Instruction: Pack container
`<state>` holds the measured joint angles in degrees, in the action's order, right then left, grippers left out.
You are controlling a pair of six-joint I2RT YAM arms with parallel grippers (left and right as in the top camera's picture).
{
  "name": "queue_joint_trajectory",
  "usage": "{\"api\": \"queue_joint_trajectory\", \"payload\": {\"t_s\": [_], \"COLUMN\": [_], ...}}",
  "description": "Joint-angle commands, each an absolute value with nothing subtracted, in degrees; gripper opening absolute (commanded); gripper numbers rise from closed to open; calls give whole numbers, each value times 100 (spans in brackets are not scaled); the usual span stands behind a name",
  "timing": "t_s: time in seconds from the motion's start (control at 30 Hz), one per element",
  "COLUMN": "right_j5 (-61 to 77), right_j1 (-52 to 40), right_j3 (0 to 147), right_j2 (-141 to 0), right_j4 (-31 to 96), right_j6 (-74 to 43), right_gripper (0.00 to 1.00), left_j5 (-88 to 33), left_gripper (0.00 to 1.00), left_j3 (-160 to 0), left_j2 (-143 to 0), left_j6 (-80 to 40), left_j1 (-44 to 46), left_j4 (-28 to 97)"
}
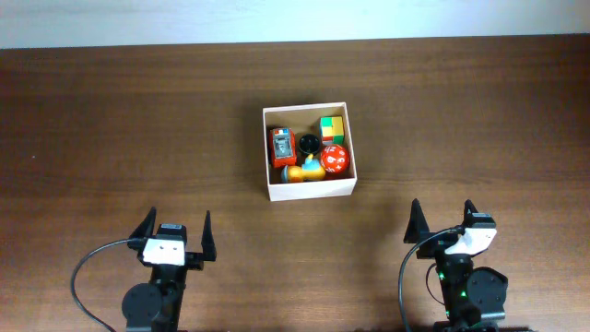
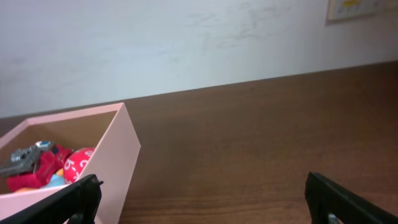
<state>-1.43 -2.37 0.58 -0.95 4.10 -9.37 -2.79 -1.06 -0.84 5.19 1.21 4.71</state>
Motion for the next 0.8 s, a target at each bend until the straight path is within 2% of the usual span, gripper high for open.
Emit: {"api": "queue_joint_trajectory", "payload": {"t_s": [0.0,0.33,0.77], "right_j5": [34,64,45], "right_j1": [-307,-416,-231], "right_j3": [32,32,32], "right_j2": [-19,-19,-19], "right_j4": [464,458,456], "right_j6": [-596,132,128], "right_gripper": [99,99,99], "left_j5": [-279,-279,-279], "left_gripper": [99,99,99], "left_j3": [-67,-67,-67], "left_j2": [-30,-30,-30], "left_j6": [633,633,633], "left_j1": [132,132,132], "left_j4": [473,473,473]}}
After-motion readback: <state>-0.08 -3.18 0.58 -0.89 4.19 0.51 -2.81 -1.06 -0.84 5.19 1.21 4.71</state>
